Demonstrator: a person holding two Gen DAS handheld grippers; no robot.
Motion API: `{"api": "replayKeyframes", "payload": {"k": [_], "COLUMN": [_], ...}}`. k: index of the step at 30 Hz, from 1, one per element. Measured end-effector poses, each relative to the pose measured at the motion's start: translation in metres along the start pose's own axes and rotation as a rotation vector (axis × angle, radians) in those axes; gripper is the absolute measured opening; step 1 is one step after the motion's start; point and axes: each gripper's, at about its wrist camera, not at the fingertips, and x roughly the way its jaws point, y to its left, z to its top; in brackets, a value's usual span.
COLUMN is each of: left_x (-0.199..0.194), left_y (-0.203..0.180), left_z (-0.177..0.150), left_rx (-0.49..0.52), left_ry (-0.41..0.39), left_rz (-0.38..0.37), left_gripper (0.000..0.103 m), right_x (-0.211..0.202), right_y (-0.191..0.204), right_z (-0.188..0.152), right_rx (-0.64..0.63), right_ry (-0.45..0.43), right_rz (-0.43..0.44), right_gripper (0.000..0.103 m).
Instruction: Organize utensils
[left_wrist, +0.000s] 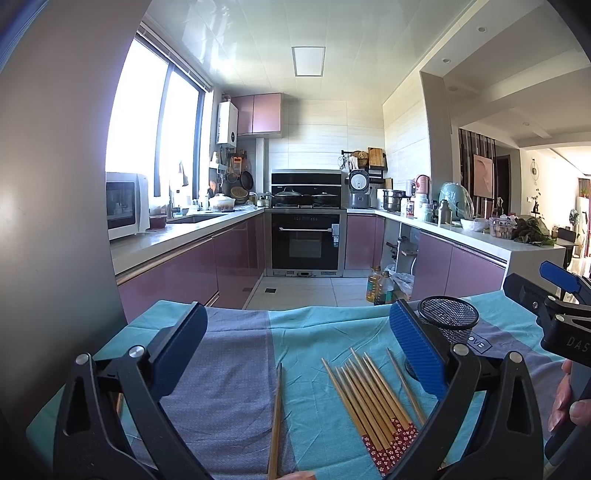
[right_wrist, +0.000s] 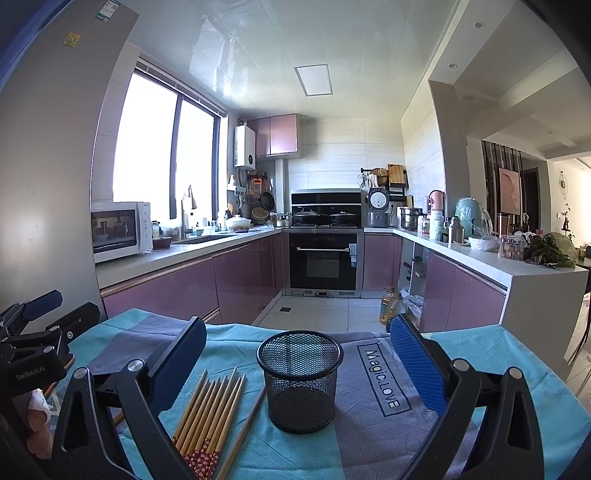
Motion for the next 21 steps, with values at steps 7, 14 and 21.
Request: {"api": "replayKeyframes", "payload": {"k": [7, 14, 21], "left_x": [-0.0001, -0.0008, -0.0013], "left_y": [0.0001, 0.0, -0.0001], "left_z": [-0.0001, 0.0011, 0.0014], "left_rx": [-0.001, -0.002, -0.002], "left_ry": [0.0, -0.002, -0.003], "left_rz": [0.0, -0.001, -0.001], "left_gripper": [0.097, 0.097, 0.097], "right_x": [0.0, -0.0002, 0.0], "right_y": [0.0012, 0.0011, 0.0012], "right_z": [0.0003, 0.0001, 0.0002], "right_rx": [-0.004, 0.0, 0.001], "right_ry": [0.0, -0.002, -0.002], "right_rz": [-0.001, 0.0, 0.0], "right_gripper": [0.097, 0.097, 0.097]}}
